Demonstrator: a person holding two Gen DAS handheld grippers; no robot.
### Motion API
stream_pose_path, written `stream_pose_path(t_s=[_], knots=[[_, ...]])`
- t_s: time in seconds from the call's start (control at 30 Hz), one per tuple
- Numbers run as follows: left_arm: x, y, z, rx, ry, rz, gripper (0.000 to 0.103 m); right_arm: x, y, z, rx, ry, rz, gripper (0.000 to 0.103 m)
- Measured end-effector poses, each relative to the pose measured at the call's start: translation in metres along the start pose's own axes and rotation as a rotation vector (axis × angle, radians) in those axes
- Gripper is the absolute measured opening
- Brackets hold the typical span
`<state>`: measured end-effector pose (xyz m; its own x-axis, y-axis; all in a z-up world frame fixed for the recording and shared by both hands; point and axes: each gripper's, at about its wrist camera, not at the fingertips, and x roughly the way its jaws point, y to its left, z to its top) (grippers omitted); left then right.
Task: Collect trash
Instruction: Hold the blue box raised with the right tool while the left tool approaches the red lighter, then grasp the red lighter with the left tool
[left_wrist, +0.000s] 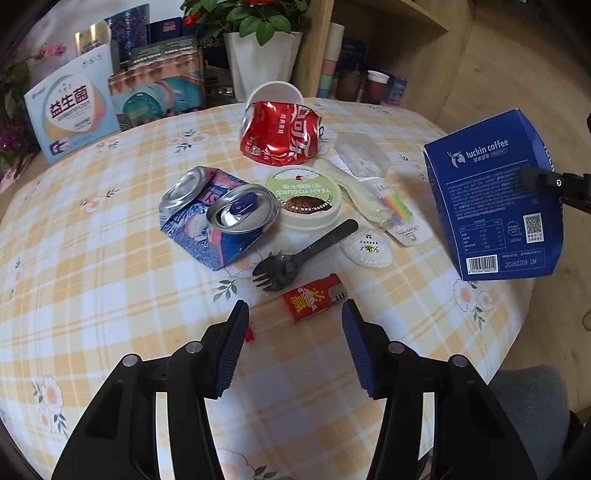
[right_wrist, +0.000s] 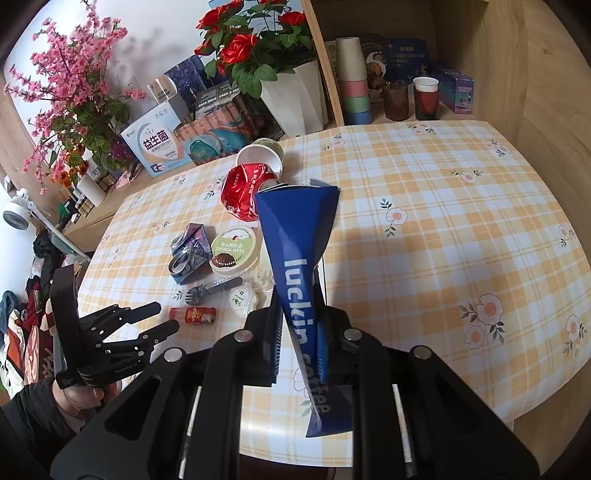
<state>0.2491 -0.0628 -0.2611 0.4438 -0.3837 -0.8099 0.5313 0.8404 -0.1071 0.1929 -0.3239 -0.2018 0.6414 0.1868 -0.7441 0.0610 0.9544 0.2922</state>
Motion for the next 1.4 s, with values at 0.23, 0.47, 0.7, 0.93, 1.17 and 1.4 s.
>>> stream_pose_path(t_s=[0.23, 0.47, 0.7, 0.93, 1.17, 1.4], knots=[[0.015, -0.011, 0.007, 0.117, 0.042, -0.022, 0.051, 0.004, -0.001, 0.001, 0.002, -0.008, 0.011, 0.018], [0.028, -0.01, 0.007, 0.13, 0.088, -0.035, 0.051, 0.006, -0.003, 0.001, 0.008, -0.008, 0.011, 0.018], [0.026, -0.007, 0.005, 0.101, 0.091, -0.044, 0.051, 0.008, -0.003, 0.001, 0.004, -0.007, 0.019, 0.018], [0.021, -0.023, 0.0, 0.176, 0.109, -0.09, 0.051, 0.008, -0.005, 0.0, 0.008, -0.009, 0.023, 0.018], [0.035, -0.003, 0.015, 0.14, 0.114, -0.072, 0.051, 0.009, -0.005, 0.0, 0.014, -0.007, 0.025, 0.018], [0.039, -0.004, 0.009, 0.171, 0.155, -0.078, 0.051, 0.009, -0.006, 0.001, 0.022, -0.005, 0.029, 0.019]])
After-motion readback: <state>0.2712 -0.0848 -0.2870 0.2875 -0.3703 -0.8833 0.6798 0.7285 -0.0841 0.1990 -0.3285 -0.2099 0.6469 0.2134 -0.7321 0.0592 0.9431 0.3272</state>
